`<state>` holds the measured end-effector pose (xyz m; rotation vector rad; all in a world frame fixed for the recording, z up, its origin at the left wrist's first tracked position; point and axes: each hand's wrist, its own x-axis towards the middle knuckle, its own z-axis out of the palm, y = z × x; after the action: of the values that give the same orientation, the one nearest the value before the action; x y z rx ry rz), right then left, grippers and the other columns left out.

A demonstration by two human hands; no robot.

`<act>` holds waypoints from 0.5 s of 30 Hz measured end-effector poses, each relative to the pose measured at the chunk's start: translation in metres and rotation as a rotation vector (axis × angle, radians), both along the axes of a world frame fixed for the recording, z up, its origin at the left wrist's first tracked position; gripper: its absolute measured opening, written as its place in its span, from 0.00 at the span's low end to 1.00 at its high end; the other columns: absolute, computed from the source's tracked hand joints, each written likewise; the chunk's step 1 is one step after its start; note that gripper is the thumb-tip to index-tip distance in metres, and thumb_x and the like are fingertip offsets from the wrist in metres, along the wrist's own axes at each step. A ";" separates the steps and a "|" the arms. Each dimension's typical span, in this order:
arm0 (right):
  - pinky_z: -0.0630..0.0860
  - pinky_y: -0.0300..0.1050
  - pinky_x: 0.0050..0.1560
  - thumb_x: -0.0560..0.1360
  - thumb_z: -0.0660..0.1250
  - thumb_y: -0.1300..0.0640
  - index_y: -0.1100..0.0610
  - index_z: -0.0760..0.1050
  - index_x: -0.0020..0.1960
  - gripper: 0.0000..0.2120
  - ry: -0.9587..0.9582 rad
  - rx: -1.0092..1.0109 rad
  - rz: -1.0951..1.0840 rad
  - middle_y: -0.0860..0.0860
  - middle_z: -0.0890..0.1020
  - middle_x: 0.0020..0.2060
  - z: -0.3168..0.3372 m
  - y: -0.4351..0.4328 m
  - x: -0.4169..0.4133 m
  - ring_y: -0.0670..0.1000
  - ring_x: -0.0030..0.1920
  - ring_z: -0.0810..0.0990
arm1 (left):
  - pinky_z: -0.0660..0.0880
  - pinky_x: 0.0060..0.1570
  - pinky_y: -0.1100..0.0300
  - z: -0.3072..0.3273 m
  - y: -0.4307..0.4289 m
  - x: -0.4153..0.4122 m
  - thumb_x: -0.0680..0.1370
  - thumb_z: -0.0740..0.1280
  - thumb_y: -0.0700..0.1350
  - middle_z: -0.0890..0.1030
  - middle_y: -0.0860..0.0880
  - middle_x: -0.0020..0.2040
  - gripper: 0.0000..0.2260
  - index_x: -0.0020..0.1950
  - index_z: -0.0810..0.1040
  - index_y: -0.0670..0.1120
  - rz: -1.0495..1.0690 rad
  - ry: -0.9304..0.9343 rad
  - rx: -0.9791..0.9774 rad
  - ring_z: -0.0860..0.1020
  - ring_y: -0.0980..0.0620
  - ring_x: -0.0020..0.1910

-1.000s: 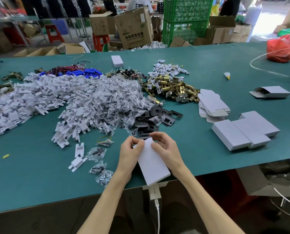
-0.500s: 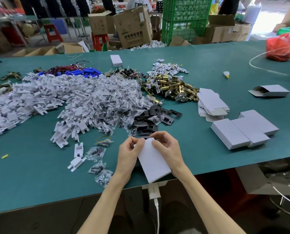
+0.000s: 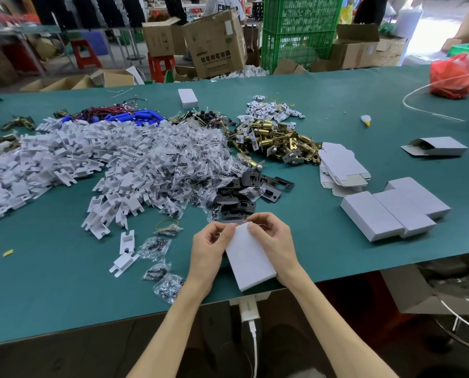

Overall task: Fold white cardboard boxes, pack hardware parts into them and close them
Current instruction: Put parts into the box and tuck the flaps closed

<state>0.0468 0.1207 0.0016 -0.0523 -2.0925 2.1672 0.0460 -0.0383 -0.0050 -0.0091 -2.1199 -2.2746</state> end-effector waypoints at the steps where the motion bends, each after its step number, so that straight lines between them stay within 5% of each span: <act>1: 0.80 0.46 0.43 0.79 0.70 0.62 0.56 0.80 0.51 0.03 -0.003 0.003 -0.006 0.51 0.85 0.47 0.000 0.000 0.000 0.49 0.44 0.82 | 0.73 0.40 0.57 0.000 0.001 0.000 0.81 0.71 0.47 0.84 0.48 0.41 0.07 0.50 0.85 0.43 0.002 0.007 -0.009 0.78 0.54 0.39; 11: 0.81 0.45 0.41 0.80 0.69 0.59 0.55 0.79 0.54 0.03 -0.073 0.060 -0.056 0.51 0.84 0.49 0.010 0.003 -0.003 0.50 0.45 0.83 | 0.79 0.52 0.43 -0.001 0.000 -0.001 0.83 0.68 0.43 0.87 0.49 0.50 0.06 0.55 0.86 0.48 -0.011 0.021 -0.048 0.82 0.50 0.48; 15: 0.80 0.42 0.42 0.80 0.69 0.59 0.55 0.79 0.54 0.03 -0.075 0.127 -0.035 0.50 0.85 0.51 0.016 0.014 -0.005 0.51 0.48 0.83 | 0.83 0.49 0.53 0.000 0.005 0.000 0.84 0.67 0.44 0.88 0.48 0.51 0.08 0.58 0.86 0.48 -0.021 0.023 -0.027 0.84 0.49 0.49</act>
<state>0.0416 0.1342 0.0180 -0.1592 -2.2466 2.0385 0.0464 -0.0330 -0.0050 -0.0586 -2.1494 -2.2460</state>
